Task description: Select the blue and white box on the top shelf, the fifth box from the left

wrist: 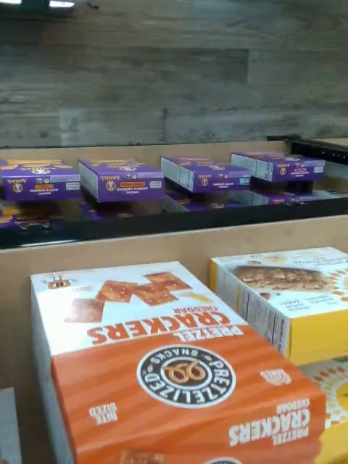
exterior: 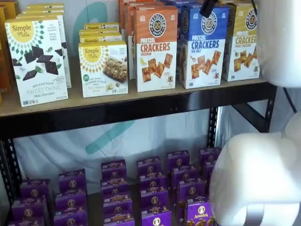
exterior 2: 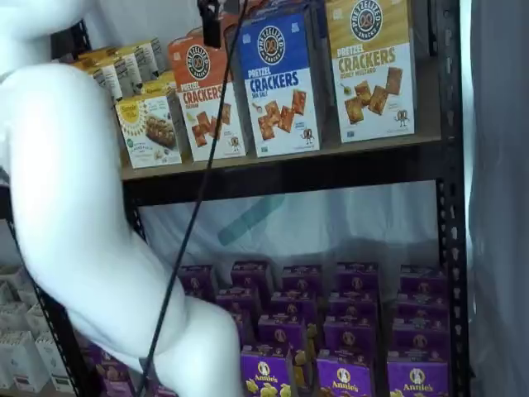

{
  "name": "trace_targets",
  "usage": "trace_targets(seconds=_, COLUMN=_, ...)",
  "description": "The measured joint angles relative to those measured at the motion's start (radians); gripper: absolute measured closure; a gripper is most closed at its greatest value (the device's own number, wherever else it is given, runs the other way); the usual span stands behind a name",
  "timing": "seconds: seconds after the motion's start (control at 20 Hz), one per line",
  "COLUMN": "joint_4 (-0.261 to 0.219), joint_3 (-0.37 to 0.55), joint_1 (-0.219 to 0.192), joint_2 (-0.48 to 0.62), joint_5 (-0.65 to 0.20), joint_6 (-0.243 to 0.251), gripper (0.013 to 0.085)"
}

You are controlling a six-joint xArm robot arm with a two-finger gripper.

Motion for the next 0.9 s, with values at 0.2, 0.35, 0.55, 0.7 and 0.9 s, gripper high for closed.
trace_targets(seconds=0.2, joint_4=0.003, joint_3=-0.031, joint_1=0.005, joint_2=0.035, joint_5=-0.010, joint_6=0.004, gripper=0.0130)
trace_targets(seconds=0.35, joint_4=-0.002, joint_3=-0.044, joint_1=0.014, joint_2=0.055, joint_5=-0.029, joint_6=0.007, gripper=0.0130)
trace_targets(seconds=0.55, joint_4=-0.006, joint_3=-0.057, joint_1=0.020, joint_2=0.083, joint_5=-0.052, joint_6=0.004, gripper=0.0130)
trace_targets(seconds=0.7, joint_4=-0.017, joint_3=-0.076, joint_1=0.021, joint_2=0.110, joint_5=-0.057, joint_6=-0.003, gripper=0.0130)
trace_targets(seconds=0.9, joint_4=-0.034, joint_3=-0.103, joint_1=0.018, joint_2=0.145, joint_5=-0.058, joint_6=-0.017, gripper=0.0130)
